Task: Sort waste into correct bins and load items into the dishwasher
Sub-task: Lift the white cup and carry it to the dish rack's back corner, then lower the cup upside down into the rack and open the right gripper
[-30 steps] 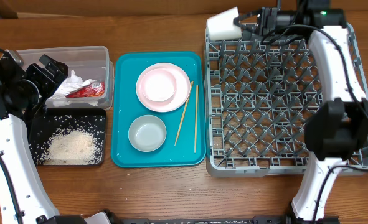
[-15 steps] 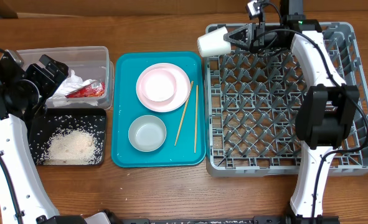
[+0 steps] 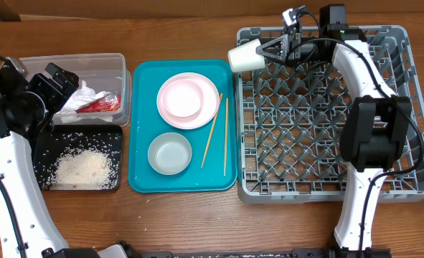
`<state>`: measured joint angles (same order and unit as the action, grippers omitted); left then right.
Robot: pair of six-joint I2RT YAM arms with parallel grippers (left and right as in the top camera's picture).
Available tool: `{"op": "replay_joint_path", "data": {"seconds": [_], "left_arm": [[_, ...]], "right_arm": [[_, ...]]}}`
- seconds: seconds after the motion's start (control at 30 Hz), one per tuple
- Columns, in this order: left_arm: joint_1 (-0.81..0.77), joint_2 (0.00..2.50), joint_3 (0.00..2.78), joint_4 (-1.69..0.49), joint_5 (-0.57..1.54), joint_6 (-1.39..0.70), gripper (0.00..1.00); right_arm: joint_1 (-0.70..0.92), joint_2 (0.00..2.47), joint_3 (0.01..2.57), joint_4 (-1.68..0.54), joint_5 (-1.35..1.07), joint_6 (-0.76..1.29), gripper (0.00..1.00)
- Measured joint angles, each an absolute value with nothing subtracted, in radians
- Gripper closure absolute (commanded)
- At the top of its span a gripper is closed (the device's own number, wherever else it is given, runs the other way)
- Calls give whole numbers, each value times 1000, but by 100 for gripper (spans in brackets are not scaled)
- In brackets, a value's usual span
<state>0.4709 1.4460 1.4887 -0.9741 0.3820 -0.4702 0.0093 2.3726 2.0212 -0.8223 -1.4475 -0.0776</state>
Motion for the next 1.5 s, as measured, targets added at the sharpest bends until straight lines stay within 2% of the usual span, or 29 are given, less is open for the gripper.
{"op": "replay_joint_path", "data": {"seconds": [0.47,0.9,1.5], "left_arm": [[471,1446,1489,-974,382,-470,0],[471,1446,1489,-974,382,-470,0],[471,1446,1489,-974,382,-470,0]], "right_arm": [[60,2373,2021,-762,-1313,-8,96],[58,2373,2021,-763,-1301,25,96],[35,2372,2023,-913,-1268,-41,96]]}}
